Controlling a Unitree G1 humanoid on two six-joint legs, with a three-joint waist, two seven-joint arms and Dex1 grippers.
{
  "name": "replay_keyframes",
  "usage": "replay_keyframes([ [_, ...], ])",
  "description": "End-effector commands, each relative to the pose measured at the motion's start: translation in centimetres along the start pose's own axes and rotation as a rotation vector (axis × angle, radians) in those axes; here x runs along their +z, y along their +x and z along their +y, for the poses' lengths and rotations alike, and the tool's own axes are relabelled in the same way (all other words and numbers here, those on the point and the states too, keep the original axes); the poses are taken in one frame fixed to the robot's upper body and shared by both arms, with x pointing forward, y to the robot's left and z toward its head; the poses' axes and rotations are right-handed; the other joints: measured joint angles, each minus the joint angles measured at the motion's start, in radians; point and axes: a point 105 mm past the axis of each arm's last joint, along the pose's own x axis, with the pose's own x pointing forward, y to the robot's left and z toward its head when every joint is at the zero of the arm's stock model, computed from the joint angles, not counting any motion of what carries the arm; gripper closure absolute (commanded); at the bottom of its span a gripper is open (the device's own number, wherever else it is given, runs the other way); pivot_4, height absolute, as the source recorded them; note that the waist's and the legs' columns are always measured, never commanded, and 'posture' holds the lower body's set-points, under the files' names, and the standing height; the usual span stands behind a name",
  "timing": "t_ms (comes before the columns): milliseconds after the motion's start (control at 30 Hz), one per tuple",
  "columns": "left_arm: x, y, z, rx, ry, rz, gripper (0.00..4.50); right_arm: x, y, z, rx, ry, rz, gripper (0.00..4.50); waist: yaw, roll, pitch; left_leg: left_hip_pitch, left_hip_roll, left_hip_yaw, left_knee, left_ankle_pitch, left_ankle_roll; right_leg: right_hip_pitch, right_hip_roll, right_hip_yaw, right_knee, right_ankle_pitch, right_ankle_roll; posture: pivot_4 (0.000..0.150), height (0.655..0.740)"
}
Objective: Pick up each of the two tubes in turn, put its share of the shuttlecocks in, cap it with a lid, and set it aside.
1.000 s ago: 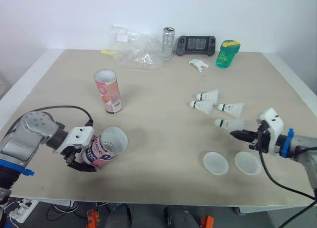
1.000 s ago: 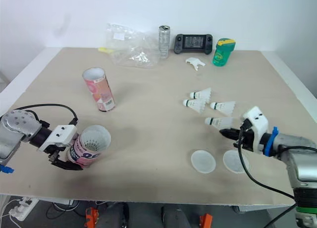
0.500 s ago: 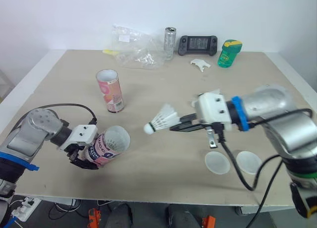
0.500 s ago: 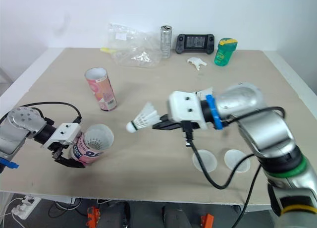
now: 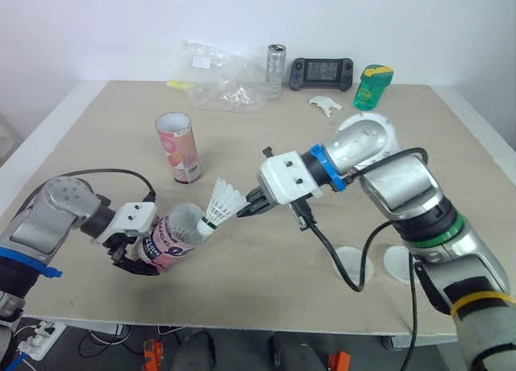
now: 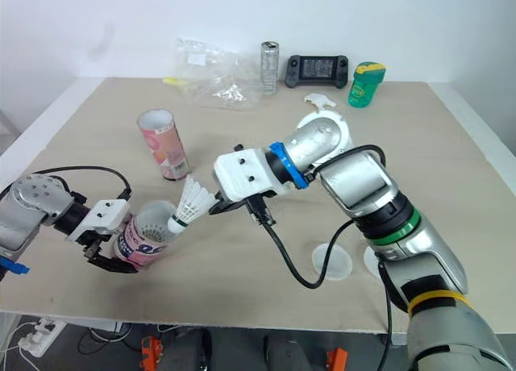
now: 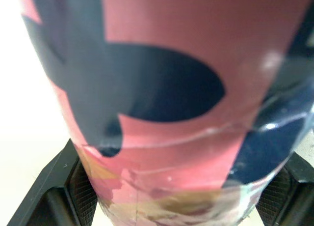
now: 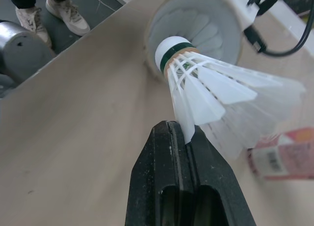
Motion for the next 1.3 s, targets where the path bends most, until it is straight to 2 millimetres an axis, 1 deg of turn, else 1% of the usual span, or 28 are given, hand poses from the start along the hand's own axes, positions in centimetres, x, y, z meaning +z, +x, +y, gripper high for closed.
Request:
replay_keyframes([
  [33, -0.8, 0.6, -0.5, -0.023, -0.051, 0.008, 0.73, 0.7, 0.4, -1.2, 0.001, -0.053, 0.006, 4.41, 0.000, 0.000, 0.000, 0.000, 0.000, 0.000, 0.000, 0.000, 0.000, 0.000, 0.000, 0.000, 0.000, 0.000, 0.000, 0.150, 0.7236],
  [133, -1.0, 0.5, -0.6, -0.019, -0.065, 0.005, 0.73, 1.0, 0.9, -1.4, 0.027, -0.053, -0.016, 4.41, 0.000, 0.000, 0.000, -0.001, 0.000, 0.000, 0.000, 0.000, 0.000, 0.000, 0.000, 0.000, 0.000, 0.000, 0.000, 0.150, 0.7236],
  [167, -1.0, 0.4, -0.6, -0.018, -0.071, 0.003, 0.73, 1.4, 1.0, -1.2, 0.054, -0.040, -0.043, 4.15, 0.000, 0.000, 0.000, -0.001, 0.000, 0.000, 0.000, 0.000, 0.000, 0.000, 0.000, 0.000, 0.000, -0.001, 0.000, 0.150, 0.7236],
  [200, -1.0, 0.4, -0.7, -0.018, -0.074, 0.002, 0.73, 1.8, 1.0, -1.0, 0.074, -0.032, -0.065, 3.71, 0.000, 0.000, 0.000, -0.001, 0.000, 0.000, 0.000, 0.000, 0.000, 0.000, 0.000, 0.000, 0.000, -0.001, 0.000, 0.150, 0.7236],
  [267, -1.1, 0.4, -0.7, -0.017, -0.077, 0.002, 0.73, 2.2, 0.9, -0.9, 0.091, -0.022, -0.096, 3.16, 0.000, 0.000, 0.000, -0.001, 0.000, 0.000, 0.000, 0.000, 0.000, 0.000, 0.000, 0.000, 0.000, -0.001, 0.000, 0.150, 0.7236],
  [300, -1.1, 0.4, -0.7, -0.016, -0.078, 0.001, 0.73, 2.4, 0.7, -0.9, 0.089, -0.017, -0.110, 2.59, 0.000, 0.000, 0.000, -0.001, 0.000, 0.000, -0.001, 0.000, 0.000, 0.000, 0.000, 0.000, 0.000, -0.001, -0.001, 0.150, 0.7236],
  [333, -1.1, 0.4, -0.7, -0.015, -0.080, 0.001, 0.73, 2.7, 0.5, -1.0, 0.086, -0.012, -0.127, 2.50, 0.000, 0.000, 0.000, -0.001, 0.000, 0.000, -0.001, 0.000, 0.000, 0.000, 0.000, 0.000, 0.000, -0.001, -0.001, 0.150, 0.7236],
  [367, -1.1, 0.4, -0.7, -0.015, -0.081, 0.001, 0.73, 2.9, 0.3, -1.0, 0.085, -0.008, -0.138, 2.01, 0.000, 0.000, 0.000, -0.001, 0.000, 0.000, -0.001, 0.000, 0.000, 0.000, 0.000, -0.001, 0.000, -0.001, -0.001, 0.150, 0.7236],
  [400, -1.1, 0.4, -0.7, -0.015, -0.082, 0.001, 0.73, 3.0, 0.2, -1.0, 0.085, -0.006, -0.144, 1.72, 0.000, 0.000, 0.000, -0.001, 0.000, 0.000, -0.001, 0.000, 0.000, 0.000, 0.000, -0.001, 0.000, -0.001, -0.001, 0.150, 0.7236],
  [433, -1.2, 0.4, -0.8, -0.014, -0.083, 0.001, 0.73, 3.3, -0.3, -1.2, 0.063, 0.011, -0.171, 1.28, 0.000, 0.000, 0.000, -0.001, 0.000, 0.000, -0.001, 0.000, 0.000, 0.000, 0.000, -0.001, 0.000, -0.001, -0.001, 0.150, 0.7236],
  [500, -1.2, 0.4, -0.8, -0.013, -0.085, 0.001, 0.73, 3.8, -1.3, -1.7, 0.016, 0.046, -0.226, 1.28, 0.000, 0.000, 0.000, -0.001, 0.000, 0.000, -0.001, 0.000, 0.000, 0.000, 0.000, -0.001, 0.000, -0.001, -0.001, 0.150, 0.7236],
  [533, -1.3, 0.4, -0.8, -0.011, -0.086, 0.001, 0.73, 3.7, -1.7, -2.1, -0.013, 0.091, -0.253, 1.28, 0.000, 0.000, 0.000, -0.001, 0.000, 0.000, -0.001, 0.000, 0.000, 0.000, 0.000, -0.001, 0.000, -0.001, -0.001, 0.150, 0.7236],
  [633, -1.3, 0.4, -0.8, -0.013, -0.086, 0.002, 0.73, 3.2, -1.4, -2.3, -0.026, 0.130, -0.262, 1.28, -0.001, 0.000, 0.000, 0.000, 0.001, 0.000, -0.001, 0.000, 0.000, 0.000, 0.000, -0.001, 0.000, -0.001, -0.001, 0.150, 0.7236],
  [733, -1.3, 0.5, -0.7, -0.013, -0.084, 0.001, 0.73, 2.1, 0.2, -2.7, -0.042, 0.145, -0.198, 2.11, -0.002, 0.000, 0.000, 0.000, 0.001, 0.000, -0.001, 0.000, 0.000, 0.000, 0.000, -0.001, 0.000, -0.001, -0.002, 0.150, 0.7236],
  [767, -1.3, 0.5, -0.7, -0.013, -0.084, 0.001, 0.73, 2.0, 0.7, -2.7, -0.033, 0.141, -0.189, 2.62, -0.002, 0.000, 0.000, 0.000, 0.001, 0.000, -0.001, 0.000, 0.000, 0.000, 0.000, -0.001, 0.000, -0.001, -0.002, 0.150, 0.7236],
  [833, -1.2, 0.5, -0.6, -0.013, -0.083, -0.001, 0.73, 1.9, 1.5, -2.8, -0.019, 0.137, -0.182, 3.50, -0.002, 0.000, 0.000, 0.000, 0.001, 0.000, -0.001, 0.000, 0.000, -0.001, 0.000, -0.001, 0.000, -0.001, -0.002, 0.150, 0.7236],
  [867, -1.2, 0.6, -0.6, -0.013, -0.083, -0.002, 0.73, 1.9, 1.9, -3.0, -0.016, 0.134, -0.177, 4.12, -0.001, 0.000, 0.000, -0.001, 0.000, 0.000, -0.001, 0.000, 0.000, -0.001, 0.000, -0.001, 0.000, -0.001, -0.002, 0.150, 0.7236],
  [900, -1.2, 0.6, -0.6, -0.013, -0.083, -0.003, 0.73, 2.0, 2.2, -3.0, 0.002, 0.130, -0.174, 4.45, -0.001, 0.000, 0.000, -0.001, 0.000, 0.000, -0.001, 0.000, 0.000, -0.001, 0.000, -0.001, 0.000, -0.001, -0.002, 0.150, 0.7236],
  [1000, -1.2, 0.6, -0.6, -0.011, -0.086, -0.001, 0.73, 2.6, 3.2, -2.7, 0.070, 0.117, -0.183, 4.45, -0.001, 0.000, 0.000, -0.001, 0.000, 0.000, -0.001, 0.000, 0.000, -0.001, 0.000, -0.001, 0.000, -0.001, -0.001, 0.150, 0.7236],
  [1067, -1.5, 0.5, -0.5, -0.005, -0.090, 0.008, 0.73, 3.0, 4.3, -2.7, 0.123, 0.103, -0.176, 4.45, -0.001, 0.000, 0.000, -0.002, 0.000, 0.000, -0.001, 0.000, 0.000, -0.002, 0.000, -0.001, 0.000, -0.001, -0.001, 0.150, 0.7236],
  [1133, -1.6, 0.6, -0.5, -0.005, -0.094, 0.008, 0.73, 3.0, 5.3, -2.7, 0.161, 0.096, -0.150, 4.45, -0.001, 0.000, 0.000, -0.001, 0.001, 0.000, -0.001, 0.000, 0.000, -0.002, 0.000, -0.001, 0.001, -0.001, -0.002, 0.150, 0.7236],
  [1200, -1.6, 0.6, -0.6, -0.006, -0.096, 0.003, 0.73, 2.7, 6.0, -2.0, 0.232, 0.069, -0.119, 4.45, 0.000, 0.000, 0.000, -0.001, 0.001, -0.001, -0.001, 0.000, 0.000, -0.002, 0.001, -0.002, 0.001, -0.001, -0.002, 0.150, 0.7236],
  [1233, -1.5, 0.6, -0.6, -0.005, -0.098, 0.000, 0.73, 2.6, 6.8, -1.7, 0.272, 0.051, -0.096, 4.45, 0.000, -0.001, 0.000, -0.001, 0.001, -0.001, -0.001, 0.000, 0.000, -0.002, 0.001, -0.003, 0.001, -0.001, -0.002, 0.150, 0.7236],
  [1300, -1.5, 0.6, -0.6, -0.004, -0.101, -0.004, 0.73, 2.4, 7.6, -1.7, 0.312, 0.029, -0.067, 4.45, -0.001, -0.001, 0.000, -0.001, 0.001, -0.001, -0.001, 0.000, 0.000, -0.002, 0.000, -0.002, 0.001, -0.001, -0.002, 0.150, 0.7236],
])
